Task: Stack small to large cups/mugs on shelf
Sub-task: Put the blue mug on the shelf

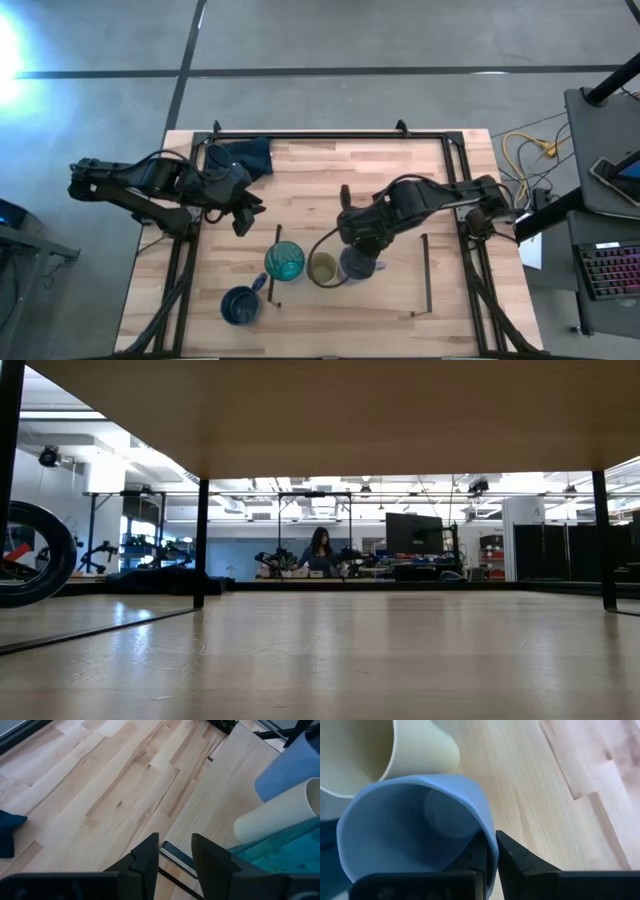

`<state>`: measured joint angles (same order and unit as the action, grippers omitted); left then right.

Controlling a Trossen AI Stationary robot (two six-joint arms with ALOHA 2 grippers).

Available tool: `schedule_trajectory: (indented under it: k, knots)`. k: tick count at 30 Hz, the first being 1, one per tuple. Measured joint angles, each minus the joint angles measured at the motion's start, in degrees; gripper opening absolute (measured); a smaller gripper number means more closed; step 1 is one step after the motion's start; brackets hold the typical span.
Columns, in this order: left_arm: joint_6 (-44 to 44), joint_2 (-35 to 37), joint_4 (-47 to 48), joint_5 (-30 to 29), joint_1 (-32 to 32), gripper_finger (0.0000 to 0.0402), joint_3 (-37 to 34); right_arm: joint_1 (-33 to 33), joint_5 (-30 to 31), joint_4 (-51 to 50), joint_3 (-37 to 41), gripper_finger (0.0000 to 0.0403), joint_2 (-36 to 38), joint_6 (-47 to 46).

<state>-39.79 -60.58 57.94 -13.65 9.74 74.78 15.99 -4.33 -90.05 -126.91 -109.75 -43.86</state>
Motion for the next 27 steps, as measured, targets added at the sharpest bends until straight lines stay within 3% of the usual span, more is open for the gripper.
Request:
schedule_trajectory:
  k: [10, 17, 24, 27]
  knots:
    - [0.15, 0.12, 0.05, -0.02, 0.00, 0.0101, 0.00, 0.73, 0.41, 0.12, 2.43, 0.0018, 3.03, -9.70]
    - [0.07, 0.42, 0.03, -0.13, 0.07, 0.0101, 0.04, 4.16, -0.26, -0.10, 10.36, 0.0018, 7.25, -20.88]
    - [-2.75, -0.73, 0.08, -0.87, 0.10, 0.0098, -0.11, 5.42, 5.83, 0.05, 16.96, 0.0018, 12.50, -35.81]
    - [-2.91, -1.32, 0.13, -2.39, 0.11, 0.0090, -0.11, 5.80, 5.66, -0.12, 18.79, 0.0018, 13.71, -42.30]
